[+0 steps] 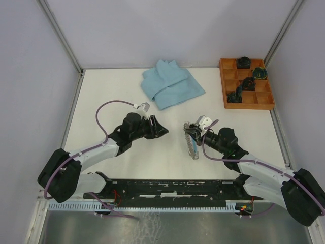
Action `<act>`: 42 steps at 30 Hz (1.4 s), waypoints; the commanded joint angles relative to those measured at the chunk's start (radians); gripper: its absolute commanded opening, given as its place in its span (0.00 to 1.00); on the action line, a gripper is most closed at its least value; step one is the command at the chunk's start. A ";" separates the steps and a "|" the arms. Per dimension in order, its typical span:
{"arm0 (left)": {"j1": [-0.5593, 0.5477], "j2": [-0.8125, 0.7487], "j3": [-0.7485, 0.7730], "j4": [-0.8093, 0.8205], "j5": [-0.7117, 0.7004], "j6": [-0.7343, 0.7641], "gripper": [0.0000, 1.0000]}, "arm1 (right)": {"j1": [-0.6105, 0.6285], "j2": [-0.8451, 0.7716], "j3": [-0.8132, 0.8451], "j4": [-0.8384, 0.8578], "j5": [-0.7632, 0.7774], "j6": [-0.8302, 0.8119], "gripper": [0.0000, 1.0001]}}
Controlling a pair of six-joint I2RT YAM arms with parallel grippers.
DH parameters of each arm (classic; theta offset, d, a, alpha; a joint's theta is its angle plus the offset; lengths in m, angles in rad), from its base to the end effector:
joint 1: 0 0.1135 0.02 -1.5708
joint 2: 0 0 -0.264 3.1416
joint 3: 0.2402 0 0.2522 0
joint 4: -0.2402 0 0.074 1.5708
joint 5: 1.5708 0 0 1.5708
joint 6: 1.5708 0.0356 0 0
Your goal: Put the keys on the keyring
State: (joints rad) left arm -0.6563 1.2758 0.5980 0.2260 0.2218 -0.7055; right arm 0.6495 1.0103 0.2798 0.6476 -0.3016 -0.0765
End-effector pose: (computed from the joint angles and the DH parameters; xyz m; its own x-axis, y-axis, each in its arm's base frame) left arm 0.2087 -0.1707 0.2118 -0.7510 -0.2200 -0.6226 0.3483 0.6692 -0.6565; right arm 0.1607 0.1353 0.2094 -0.0036 -0.0944 -0.9955 -0.8159 0.5759 -0.0516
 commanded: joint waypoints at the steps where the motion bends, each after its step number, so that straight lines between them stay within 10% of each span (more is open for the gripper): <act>1: 0.059 -0.069 -0.089 0.198 0.108 -0.127 0.56 | -0.005 -0.044 0.031 0.023 0.020 -0.027 0.01; 29: 0.066 0.011 -0.246 0.764 0.230 0.361 0.76 | -0.005 0.134 0.107 0.045 -0.125 -0.046 0.01; 42: 0.054 0.037 -0.142 0.507 0.320 0.531 0.68 | -0.005 0.150 0.154 0.006 -0.187 -0.066 0.01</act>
State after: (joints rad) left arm -0.5919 1.3277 0.4297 0.7731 0.5262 -0.2920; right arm 0.6434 1.1656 0.3702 0.6037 -0.4458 -0.1253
